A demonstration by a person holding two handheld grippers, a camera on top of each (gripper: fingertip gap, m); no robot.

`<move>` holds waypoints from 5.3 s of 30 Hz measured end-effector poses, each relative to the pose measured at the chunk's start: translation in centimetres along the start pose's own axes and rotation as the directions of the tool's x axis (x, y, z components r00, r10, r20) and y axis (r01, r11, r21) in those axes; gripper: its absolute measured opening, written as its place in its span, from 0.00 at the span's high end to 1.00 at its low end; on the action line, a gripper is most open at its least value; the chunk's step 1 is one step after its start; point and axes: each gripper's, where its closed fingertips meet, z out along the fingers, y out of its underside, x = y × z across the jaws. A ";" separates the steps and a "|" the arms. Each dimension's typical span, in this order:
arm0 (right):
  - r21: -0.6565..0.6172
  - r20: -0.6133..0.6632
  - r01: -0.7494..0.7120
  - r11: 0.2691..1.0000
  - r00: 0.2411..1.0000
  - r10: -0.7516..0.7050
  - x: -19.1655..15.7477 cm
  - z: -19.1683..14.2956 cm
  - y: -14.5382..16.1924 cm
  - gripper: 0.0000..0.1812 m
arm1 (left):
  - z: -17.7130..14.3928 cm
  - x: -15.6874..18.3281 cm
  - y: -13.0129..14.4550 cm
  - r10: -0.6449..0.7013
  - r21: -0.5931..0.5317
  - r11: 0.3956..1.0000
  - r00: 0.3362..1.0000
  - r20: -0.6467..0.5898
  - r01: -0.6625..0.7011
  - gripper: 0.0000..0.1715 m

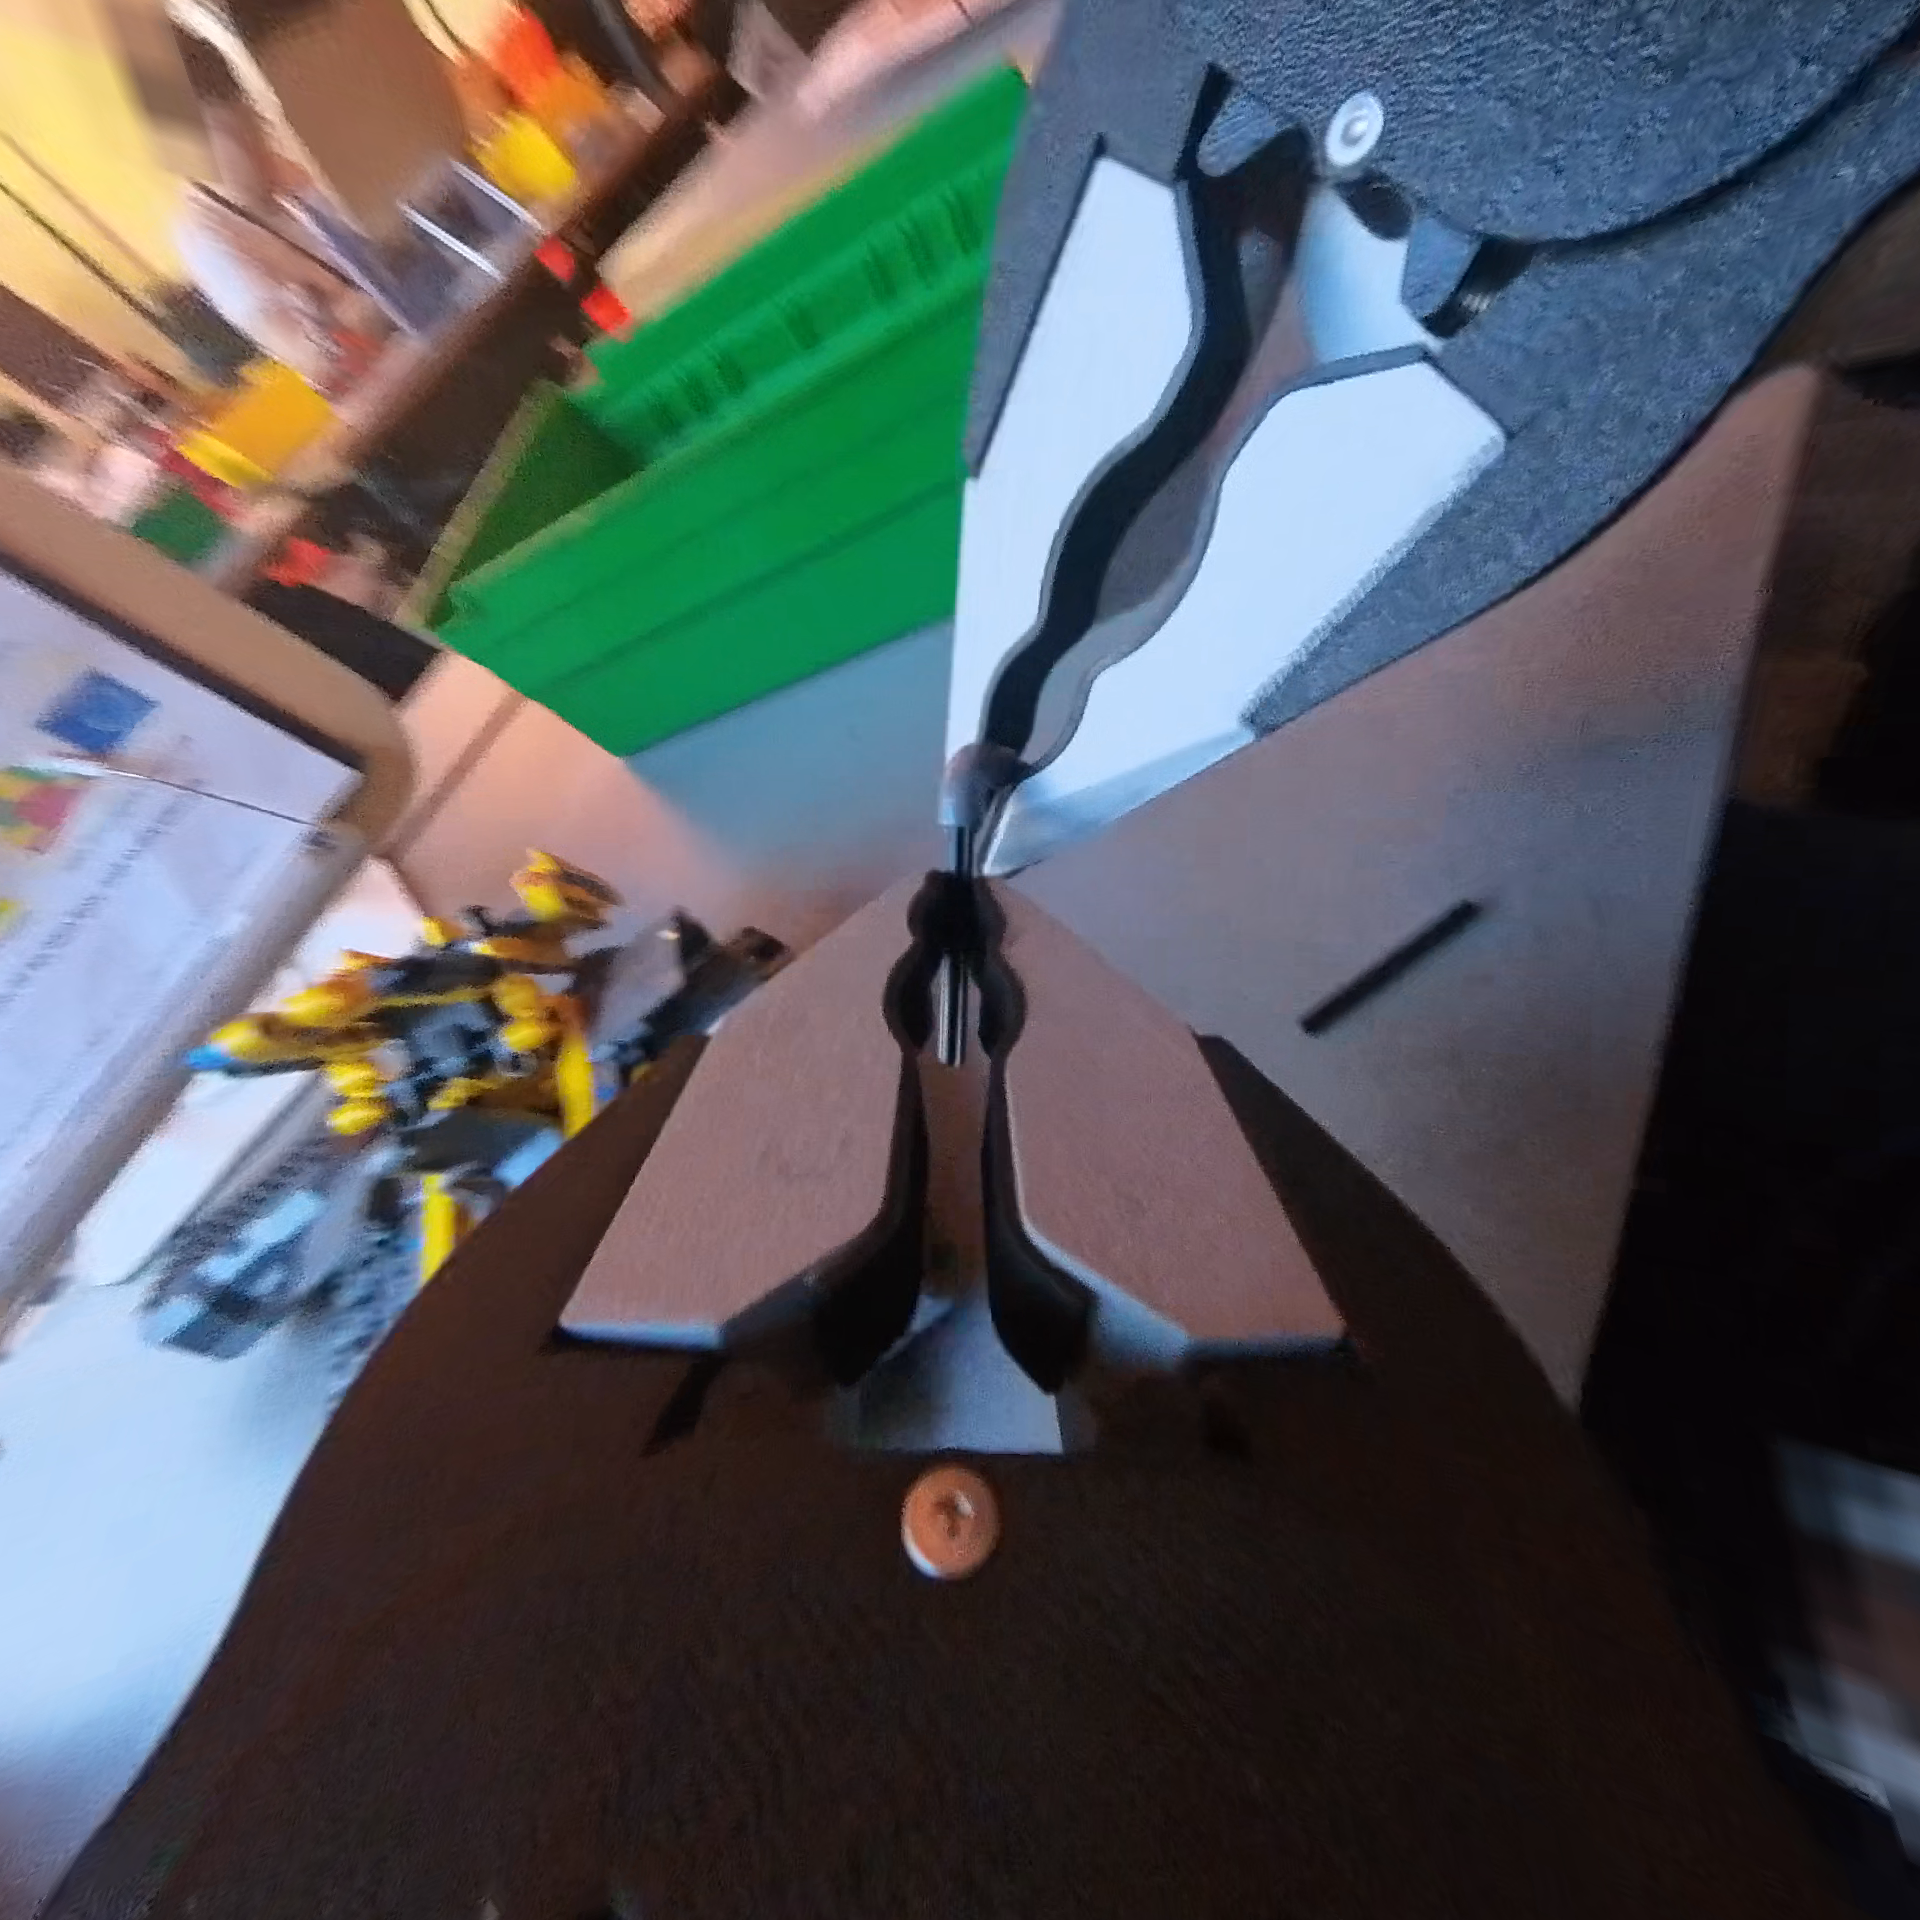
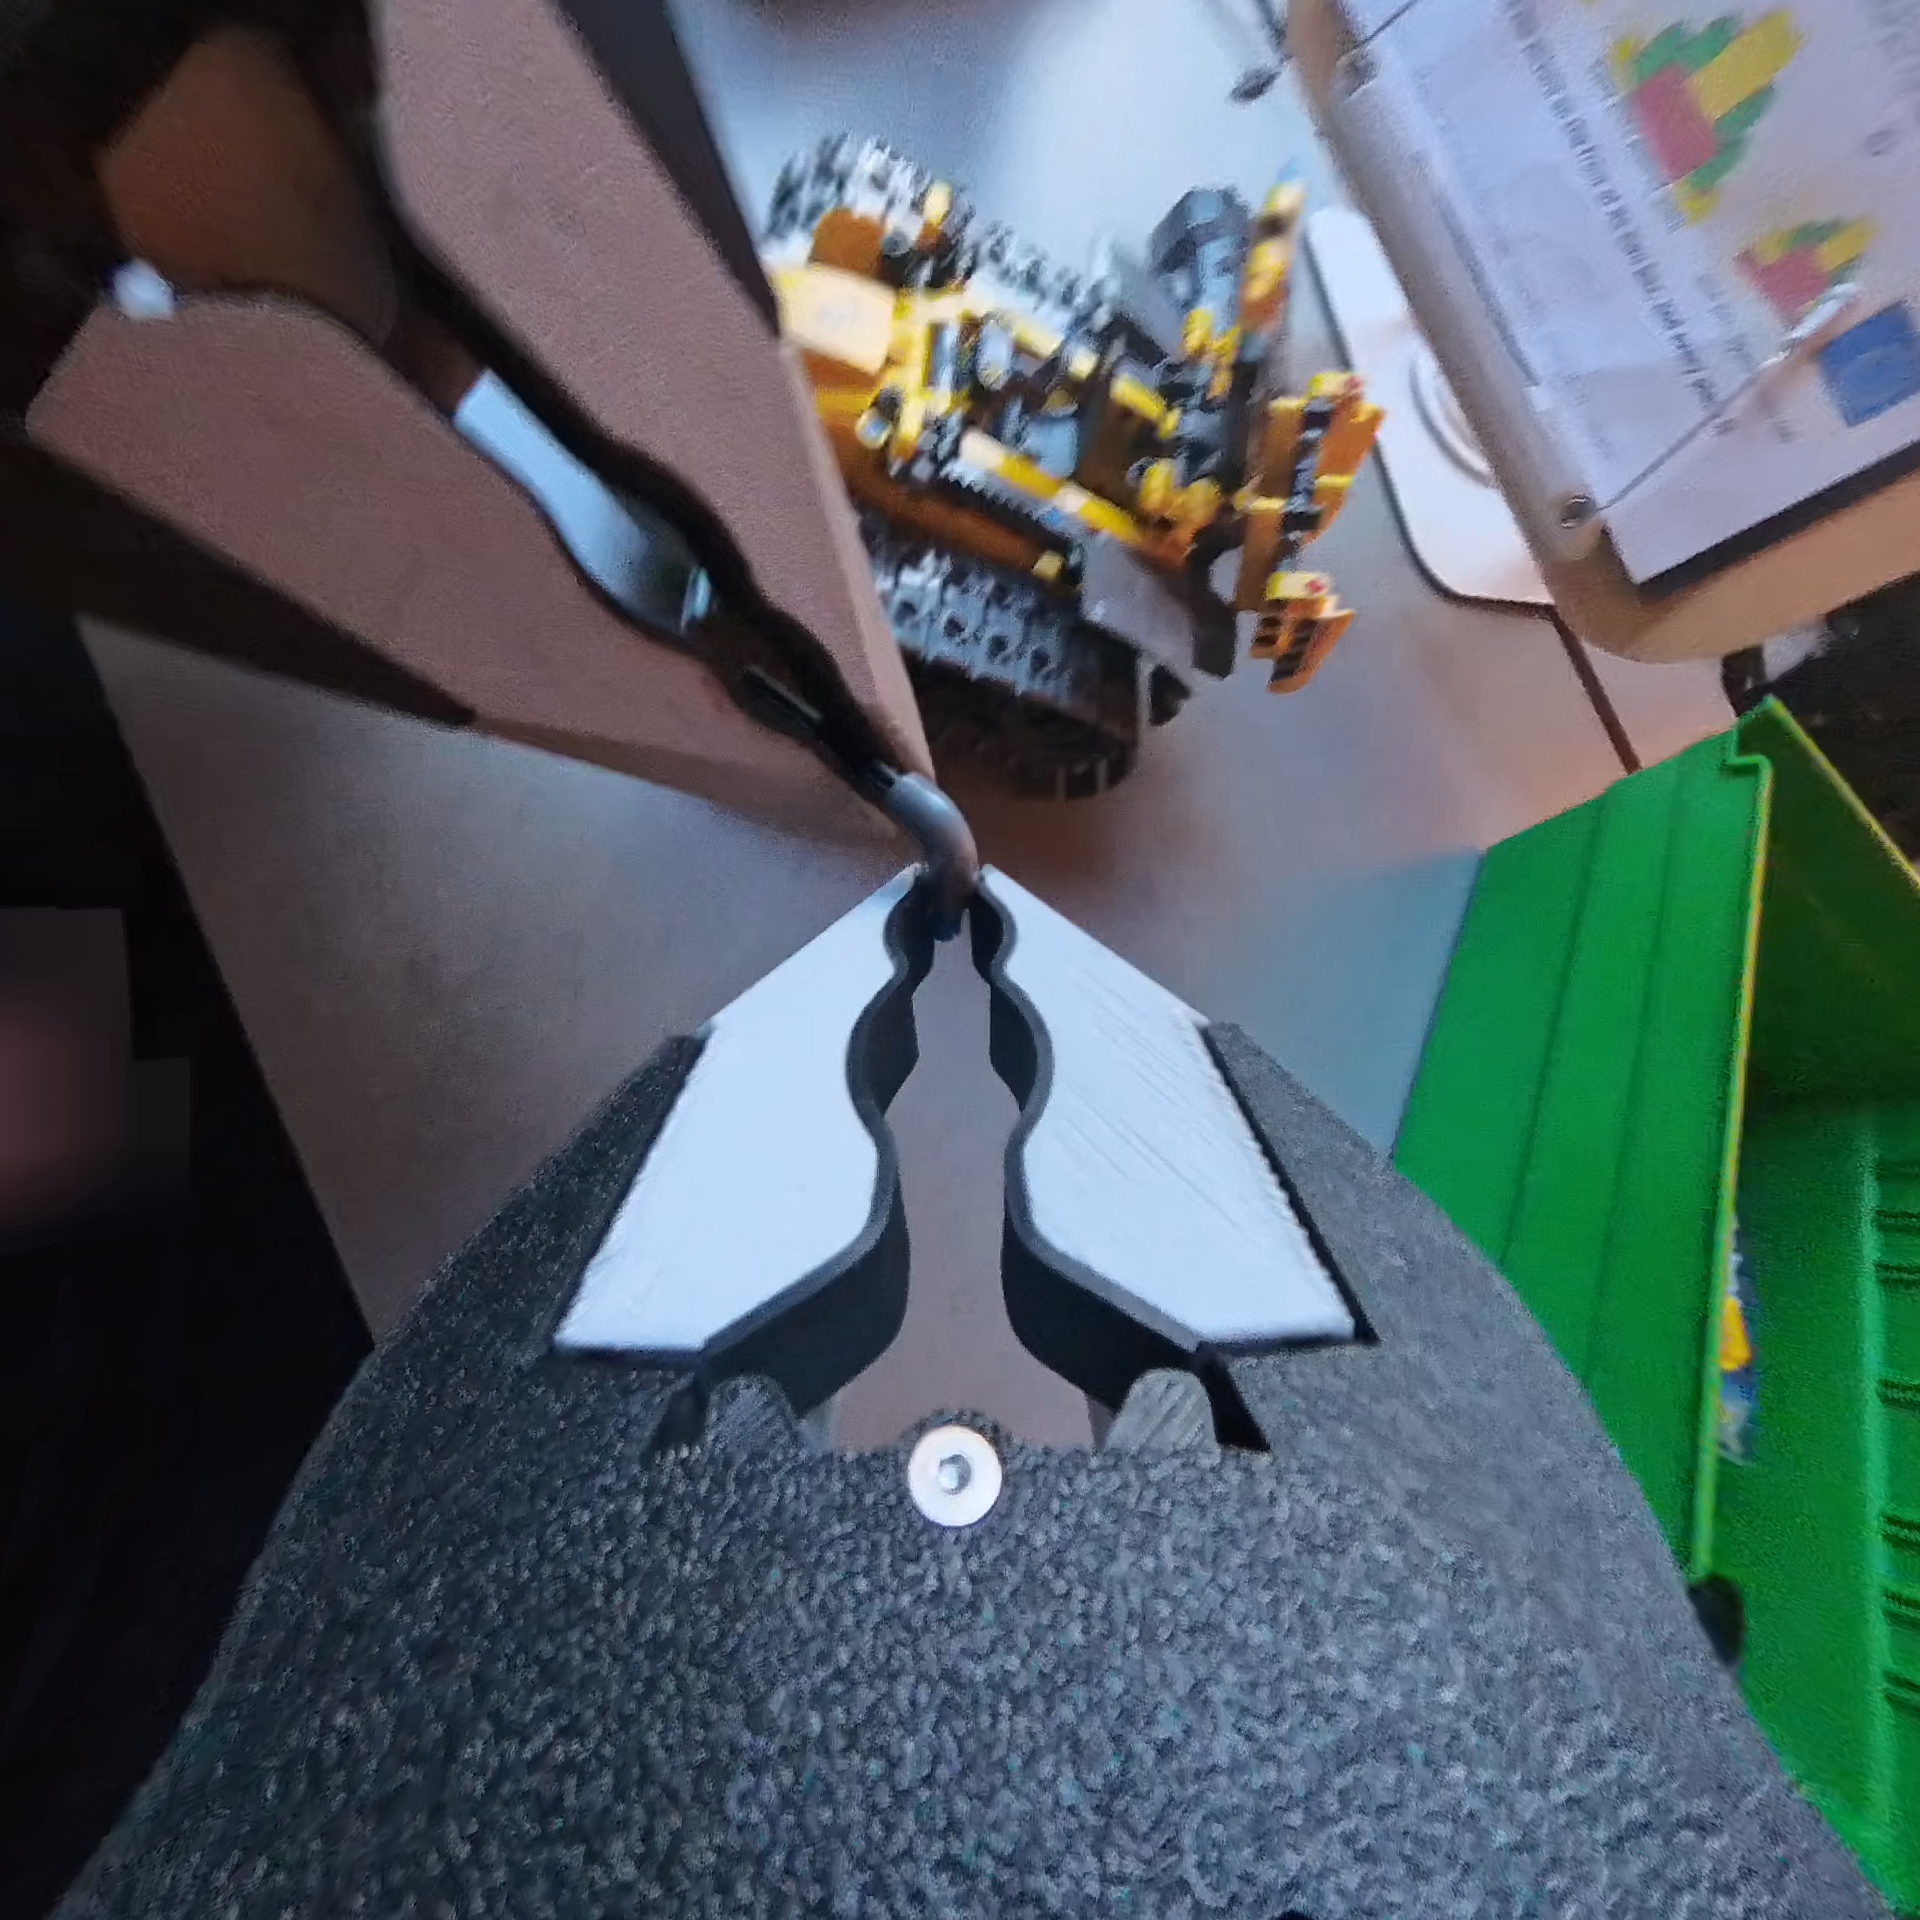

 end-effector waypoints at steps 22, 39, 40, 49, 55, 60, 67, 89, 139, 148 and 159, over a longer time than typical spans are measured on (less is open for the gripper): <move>0.119 0.079 -0.373 0.920 0.928 0.365 0.3 1.2 -2.3 1.00 | -1.6 -3.3 -1.5 0.012 0.083 0.996 0.976 0.217 -0.030 0.99; 0.090 -0.013 -0.024 0.996 1.000 0.025 -0.4 -1.3 -2.9 1.00 | -3.7 -0.3 -2.7 -0.339 -0.053 0.937 0.860 -0.381 0.346 0.83; 0.094 -0.028 0.012 0.996 1.000 -0.010 -0.4 -1.4 -3.0 1.00 | -3.7 0.2 -2.6 -0.343 -0.078 0.937 0.849 -0.402 0.342 0.87; 0.256 -0.008 -0.064 0.965 0.998 0.069 0.4 -2.8 -5.6 1.00 | -5.0 -1.9 -5.5 -0.178 0.217 0.957 0.980 -0.094 0.194 0.99; 0.296 0.066 -0.307 0.905 0.951 0.301 0.9 -1.7 -7.2 1.00 | -5.2 -4.3 -5.5 -0.159 0.213 0.967 0.983 0.088 0.137 1.00; 0.287 0.067 -0.379 0.880 0.924 0.376 1.1 -1.4 -6.1 1.00 | -4.1 -4.5 -5.1 -0.142 0.202 0.972 0.983 0.113 0.117 0.99; 0.257 0.032 -0.336 0.906 0.940 0.339 0.6 -1.8 -5.5 1.00 | -4.1 -3.8 -4.9 -0.143 0.201 0.972 0.985 0.095 0.121 0.99; 0.353 0.131 -0.394 0.848 0.919 0.372 1.0 -3.9 -5.4 0.93 | -7.4 -7.4 -6.3 -0.441 0.345 0.817 0.886 -0.145 0.463 0.99; 0.063 -0.183 0.217 0.974 0.962 -0.203 0.1 -3.1 -2.5 0.97 | -2.2 0.8 -1.5 -0.283 -0.018 0.958 0.936 -0.209 0.286 0.98; 0.131 -0.160 0.247 0.960 0.961 -0.225 -1.7 -2.6 -2.5 0.96 | -1.9 1.5 -0.6 -0.277 -0.036 0.960 0.934 -0.226 0.276 0.99; 0.346 0.207 -0.245 0.906 0.962 0.181 -2.0 -4.4 -3.1 0.94 | -3.1 1.3 -2.5 -0.333 0.155 0.908 0.894 -0.299 0.390 0.99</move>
